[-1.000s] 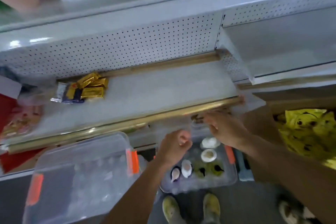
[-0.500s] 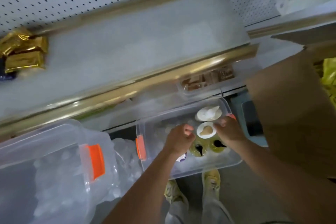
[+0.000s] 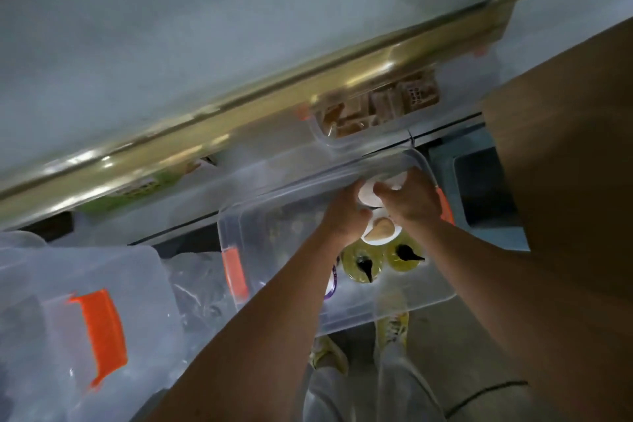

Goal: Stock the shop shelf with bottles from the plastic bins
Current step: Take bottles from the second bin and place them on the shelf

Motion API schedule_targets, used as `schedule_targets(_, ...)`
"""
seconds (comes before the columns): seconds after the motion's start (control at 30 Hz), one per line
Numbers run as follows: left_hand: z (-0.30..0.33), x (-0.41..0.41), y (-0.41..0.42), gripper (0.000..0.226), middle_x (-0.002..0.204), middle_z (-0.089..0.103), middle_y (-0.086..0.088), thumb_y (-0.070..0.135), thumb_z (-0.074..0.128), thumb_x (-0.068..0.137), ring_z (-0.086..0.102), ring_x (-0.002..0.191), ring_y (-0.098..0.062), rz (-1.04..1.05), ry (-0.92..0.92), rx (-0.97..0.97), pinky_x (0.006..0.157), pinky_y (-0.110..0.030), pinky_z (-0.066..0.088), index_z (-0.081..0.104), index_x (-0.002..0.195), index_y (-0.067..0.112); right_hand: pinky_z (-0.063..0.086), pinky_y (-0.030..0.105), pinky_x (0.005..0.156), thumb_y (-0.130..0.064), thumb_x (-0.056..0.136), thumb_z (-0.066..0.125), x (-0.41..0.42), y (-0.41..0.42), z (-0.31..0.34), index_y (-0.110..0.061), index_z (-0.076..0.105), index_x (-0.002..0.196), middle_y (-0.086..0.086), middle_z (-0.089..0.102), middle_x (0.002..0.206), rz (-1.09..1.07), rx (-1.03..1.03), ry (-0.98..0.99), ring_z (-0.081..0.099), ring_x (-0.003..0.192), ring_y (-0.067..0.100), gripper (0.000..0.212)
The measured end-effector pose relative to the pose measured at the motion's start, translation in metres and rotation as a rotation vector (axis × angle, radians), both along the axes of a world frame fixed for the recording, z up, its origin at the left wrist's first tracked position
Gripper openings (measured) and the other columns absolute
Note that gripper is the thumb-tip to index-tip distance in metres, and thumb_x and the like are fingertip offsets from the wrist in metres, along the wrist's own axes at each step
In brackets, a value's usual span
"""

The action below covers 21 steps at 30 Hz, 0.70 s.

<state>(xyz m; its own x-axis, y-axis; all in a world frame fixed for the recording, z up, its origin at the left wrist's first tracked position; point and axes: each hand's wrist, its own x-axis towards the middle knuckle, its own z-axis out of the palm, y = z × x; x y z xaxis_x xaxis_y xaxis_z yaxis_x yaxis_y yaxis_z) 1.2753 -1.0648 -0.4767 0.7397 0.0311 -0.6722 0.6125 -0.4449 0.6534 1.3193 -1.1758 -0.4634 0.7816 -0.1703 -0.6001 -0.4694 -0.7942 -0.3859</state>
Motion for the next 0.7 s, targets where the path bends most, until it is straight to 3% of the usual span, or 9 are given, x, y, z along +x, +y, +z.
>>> schedule_targets(0.17, 0.014, -0.008, 0.003, 0.064, 0.143, 0.049, -0.003, 0.004, 0.061, 0.087, 0.044, 0.134, -0.02, 0.045, 0.026, -0.045, 0.111, -0.036, 0.037, 0.039, 0.144, 0.021, 0.048, 0.03, 0.08, -0.045, 0.076, 0.072, -0.002, -0.001, 0.022, -0.01, 0.057, 0.121, 0.011, 0.066, 0.116, 0.018, -0.027, -0.002, 0.063, 0.104, 0.028, 0.059)
schedule_targets(0.23, 0.028, -0.011, 0.007, 0.064, 0.138, 0.053, -0.002, 0.001, 0.065, 0.084, 0.047, 0.13, -0.018, 0.06, 0.003, -0.035, 0.105, -0.029, 0.039, 0.042, 0.141, 0.018, 0.05, 0.027, 0.074, -0.044, 0.073, 0.075, -0.001, 0.0, 0.038, -0.01, 0.062, 0.113, 0.009, 0.068, 0.108, 0.028, -0.002, -0.022, 0.065, 0.096, 0.026, 0.054)
schedule_targets(0.33, 0.053, -0.016, 0.015, 0.069, 0.131, 0.053, 0.004, 0.0, 0.071, 0.08, 0.048, 0.122, -0.011, 0.091, -0.018, -0.056, 0.094, -0.017, 0.033, 0.042, 0.141, 0.017, 0.042, 0.018, 0.057, -0.043, 0.071, 0.073, 0.001, 0.006, 0.074, -0.012, 0.066, 0.098, 0.003, 0.068, 0.088, 0.134, 0.014, -0.086, 0.063, 0.074, 0.018, 0.042)
schedule_targets(0.4, 0.074, -0.021, 0.021, 0.073, 0.131, 0.052, 0.006, 0.007, 0.076, 0.078, 0.048, 0.12, -0.011, 0.105, -0.042, -0.06, 0.095, -0.02, 0.033, 0.042, 0.14, 0.019, 0.04, 0.017, 0.047, -0.047, 0.068, 0.071, 0.003, 0.011, 0.102, -0.012, 0.067, 0.086, 0.0, 0.068, 0.074, 0.188, 0.008, -0.079, 0.061, 0.059, 0.013, 0.04)
schedule_targets(0.47, 0.091, -0.026, 0.026, 0.073, 0.131, 0.056, 0.005, 0.015, 0.082, 0.073, 0.051, 0.119, -0.013, 0.104, -0.078, -0.037, 0.1, -0.029, 0.039, 0.046, 0.136, 0.023, 0.051, 0.022, 0.047, -0.05, 0.067, 0.069, 0.006, 0.016, 0.127, -0.011, 0.067, 0.077, 0.001, 0.067, 0.061, 0.232, 0.012, -0.029, 0.064, 0.05, 0.013, 0.04)
schedule_targets(0.57, 0.133, -0.031, 0.035, 0.072, 0.116, 0.064, 0.008, 0.021, 0.089, 0.062, 0.058, 0.108, -0.014, 0.117, -0.184, 0.004, 0.096, -0.036, 0.046, 0.053, 0.124, 0.03, 0.054, 0.027, 0.046, -0.044, 0.074, 0.072, 0.007, 0.025, 0.179, -0.007, 0.066, 0.065, 0.004, 0.063, 0.045, 0.3, 0.12, 0.012, 0.062, 0.038, 0.016, 0.039)
schedule_targets(0.7, 0.189, -0.036, 0.047, 0.068, 0.104, 0.069, 0.013, 0.035, 0.092, 0.052, 0.063, 0.097, -0.01, 0.164, -0.344, 0.076, 0.086, -0.032, 0.051, 0.06, 0.112, 0.031, 0.051, 0.027, 0.042, -0.044, 0.075, 0.073, 0.008, 0.035, 0.245, -0.002, 0.067, 0.075, 0.009, 0.065, 0.049, 0.41, 0.21, -0.019, 0.059, 0.037, 0.018, 0.042)
